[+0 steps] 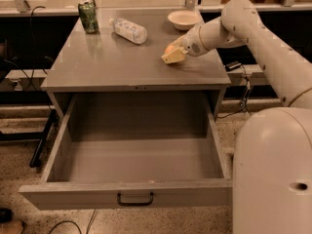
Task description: Pick orange from top drawer and place on counter
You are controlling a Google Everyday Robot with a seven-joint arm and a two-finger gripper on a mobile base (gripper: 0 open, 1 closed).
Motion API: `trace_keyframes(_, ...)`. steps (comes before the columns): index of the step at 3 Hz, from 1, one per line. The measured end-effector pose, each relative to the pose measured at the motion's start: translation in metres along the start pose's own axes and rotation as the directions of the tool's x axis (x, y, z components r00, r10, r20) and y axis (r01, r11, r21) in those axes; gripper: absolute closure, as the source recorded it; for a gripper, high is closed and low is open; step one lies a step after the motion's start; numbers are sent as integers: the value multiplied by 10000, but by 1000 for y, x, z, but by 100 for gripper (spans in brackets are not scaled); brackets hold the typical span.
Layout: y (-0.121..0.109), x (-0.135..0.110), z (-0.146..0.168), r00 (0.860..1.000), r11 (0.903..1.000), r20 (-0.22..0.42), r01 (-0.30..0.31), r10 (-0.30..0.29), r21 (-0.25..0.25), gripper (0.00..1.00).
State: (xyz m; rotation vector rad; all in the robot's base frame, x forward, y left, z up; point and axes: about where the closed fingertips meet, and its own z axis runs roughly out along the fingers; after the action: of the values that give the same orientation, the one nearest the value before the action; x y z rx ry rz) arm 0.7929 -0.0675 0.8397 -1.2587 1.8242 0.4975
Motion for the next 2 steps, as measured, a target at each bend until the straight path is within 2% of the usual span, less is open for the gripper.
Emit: trace_keyframes(2,-1,4,14,9990,9994,-363,-265,257,-204,27)
